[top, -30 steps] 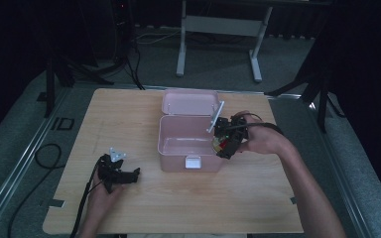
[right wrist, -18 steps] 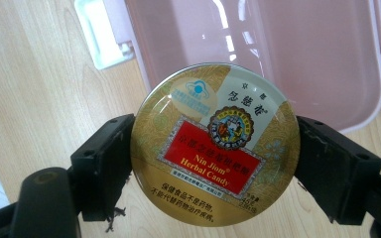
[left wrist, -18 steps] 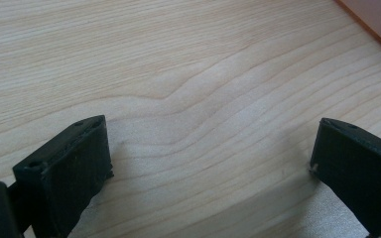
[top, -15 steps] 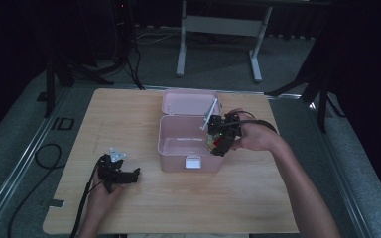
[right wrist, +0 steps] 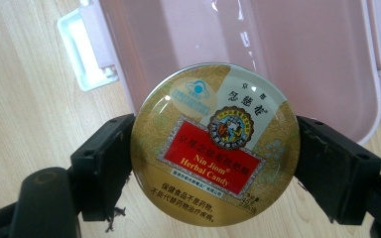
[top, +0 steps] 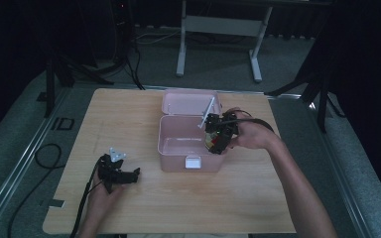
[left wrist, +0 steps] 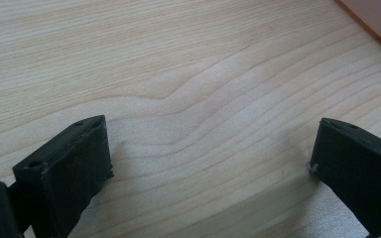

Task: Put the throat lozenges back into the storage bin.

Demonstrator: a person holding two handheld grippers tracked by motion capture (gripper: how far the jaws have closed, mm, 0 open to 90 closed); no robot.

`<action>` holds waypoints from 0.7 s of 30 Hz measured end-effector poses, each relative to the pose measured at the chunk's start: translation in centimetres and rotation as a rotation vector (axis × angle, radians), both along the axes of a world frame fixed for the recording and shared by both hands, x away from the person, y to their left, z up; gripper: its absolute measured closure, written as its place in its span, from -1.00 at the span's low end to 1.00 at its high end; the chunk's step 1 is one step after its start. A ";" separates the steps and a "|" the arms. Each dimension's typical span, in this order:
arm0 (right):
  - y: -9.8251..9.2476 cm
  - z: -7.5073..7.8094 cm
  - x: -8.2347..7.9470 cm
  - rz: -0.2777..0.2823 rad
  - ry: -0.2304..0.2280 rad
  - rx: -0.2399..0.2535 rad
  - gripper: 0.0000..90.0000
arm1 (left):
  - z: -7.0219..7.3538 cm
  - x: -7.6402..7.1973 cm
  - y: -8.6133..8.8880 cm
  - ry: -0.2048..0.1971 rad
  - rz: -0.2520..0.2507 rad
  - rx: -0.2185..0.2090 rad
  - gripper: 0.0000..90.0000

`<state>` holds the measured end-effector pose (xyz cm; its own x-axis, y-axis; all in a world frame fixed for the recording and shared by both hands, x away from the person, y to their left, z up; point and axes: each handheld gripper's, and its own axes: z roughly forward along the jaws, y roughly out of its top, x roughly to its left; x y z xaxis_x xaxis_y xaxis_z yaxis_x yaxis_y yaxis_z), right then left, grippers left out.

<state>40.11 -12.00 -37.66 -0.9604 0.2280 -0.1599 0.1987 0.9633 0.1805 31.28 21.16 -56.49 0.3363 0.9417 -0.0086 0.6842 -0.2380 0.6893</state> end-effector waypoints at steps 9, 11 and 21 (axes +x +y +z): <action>0.0 -0.5 0.7 -0.013 0.016 0.002 -0.56 | 0.0 0.0 0.0 0.001 0.000 0.000 -0.94; 0.1 -0.6 0.7 -0.014 0.020 0.000 -0.56 | 0.0 0.0 0.0 0.001 0.000 0.001 -0.94; 0.2 -0.9 0.9 -0.017 0.022 -0.003 -0.56 | 0.0 0.0 0.0 0.001 0.000 0.000 -0.94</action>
<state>41.04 -11.77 -38.58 -0.9597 0.2440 -0.1395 0.2190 0.9603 0.1730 31.28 21.16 -56.49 0.3366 0.9416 -0.0089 0.6846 -0.2382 0.6888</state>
